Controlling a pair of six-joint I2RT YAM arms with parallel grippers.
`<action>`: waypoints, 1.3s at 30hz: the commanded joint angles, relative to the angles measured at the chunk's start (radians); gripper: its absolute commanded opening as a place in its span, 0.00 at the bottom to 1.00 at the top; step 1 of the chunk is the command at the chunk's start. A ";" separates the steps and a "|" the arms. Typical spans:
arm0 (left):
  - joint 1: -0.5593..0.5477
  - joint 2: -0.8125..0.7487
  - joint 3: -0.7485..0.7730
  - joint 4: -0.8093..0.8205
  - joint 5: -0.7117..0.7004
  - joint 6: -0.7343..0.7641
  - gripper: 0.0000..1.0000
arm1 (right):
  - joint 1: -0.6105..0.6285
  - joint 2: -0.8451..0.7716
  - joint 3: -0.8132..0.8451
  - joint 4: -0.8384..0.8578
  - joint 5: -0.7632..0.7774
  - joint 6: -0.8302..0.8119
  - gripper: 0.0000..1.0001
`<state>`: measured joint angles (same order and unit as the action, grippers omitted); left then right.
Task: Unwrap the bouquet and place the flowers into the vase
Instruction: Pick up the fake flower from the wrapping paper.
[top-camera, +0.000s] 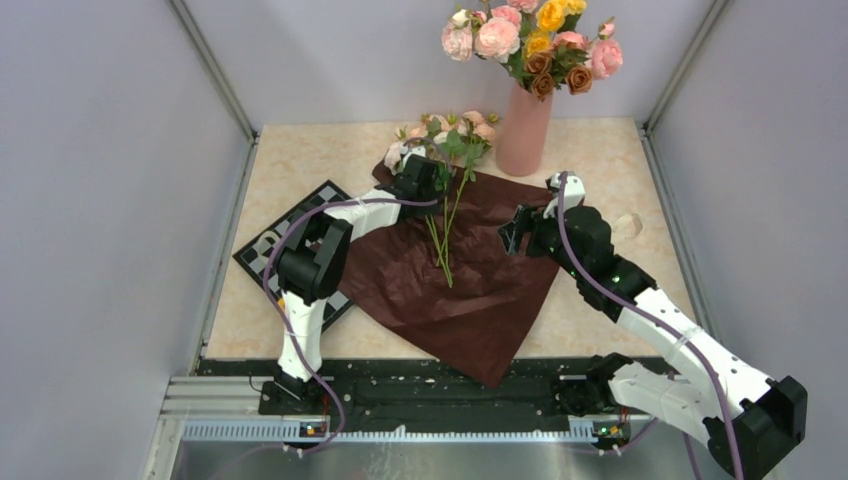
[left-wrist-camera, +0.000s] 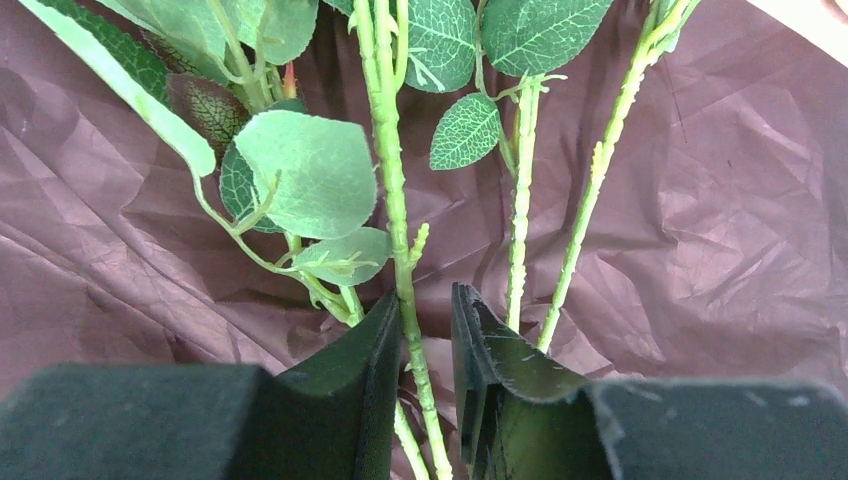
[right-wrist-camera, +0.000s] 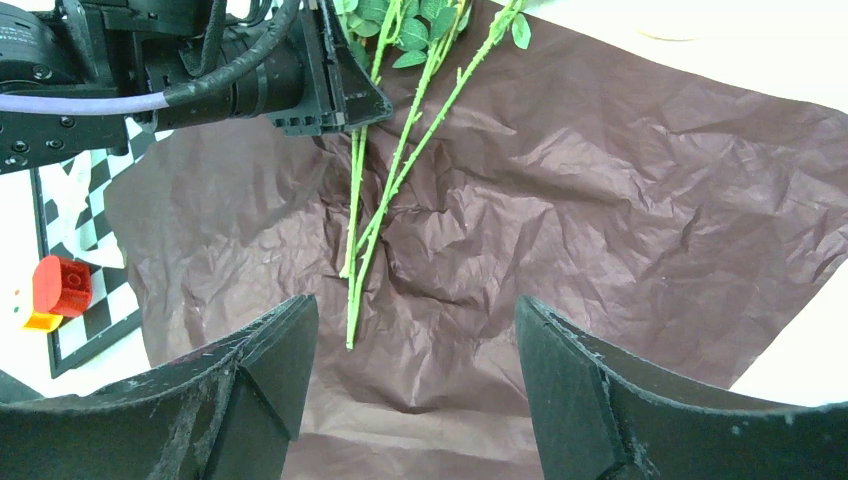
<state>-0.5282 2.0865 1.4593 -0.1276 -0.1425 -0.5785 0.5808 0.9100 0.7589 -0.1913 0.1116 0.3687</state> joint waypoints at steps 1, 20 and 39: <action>0.003 0.007 0.032 0.004 0.009 -0.023 0.29 | 0.011 -0.023 -0.003 0.005 0.016 0.007 0.73; 0.005 -0.038 -0.028 0.061 -0.007 -0.111 0.00 | 0.011 -0.024 -0.003 -0.003 0.026 0.012 0.73; 0.005 -0.310 -0.231 0.386 -0.013 -0.113 0.00 | 0.011 -0.024 0.002 -0.008 0.036 0.009 0.73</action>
<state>-0.5262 1.8896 1.2720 0.0959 -0.1471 -0.7044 0.5808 0.9100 0.7589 -0.2108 0.1314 0.3710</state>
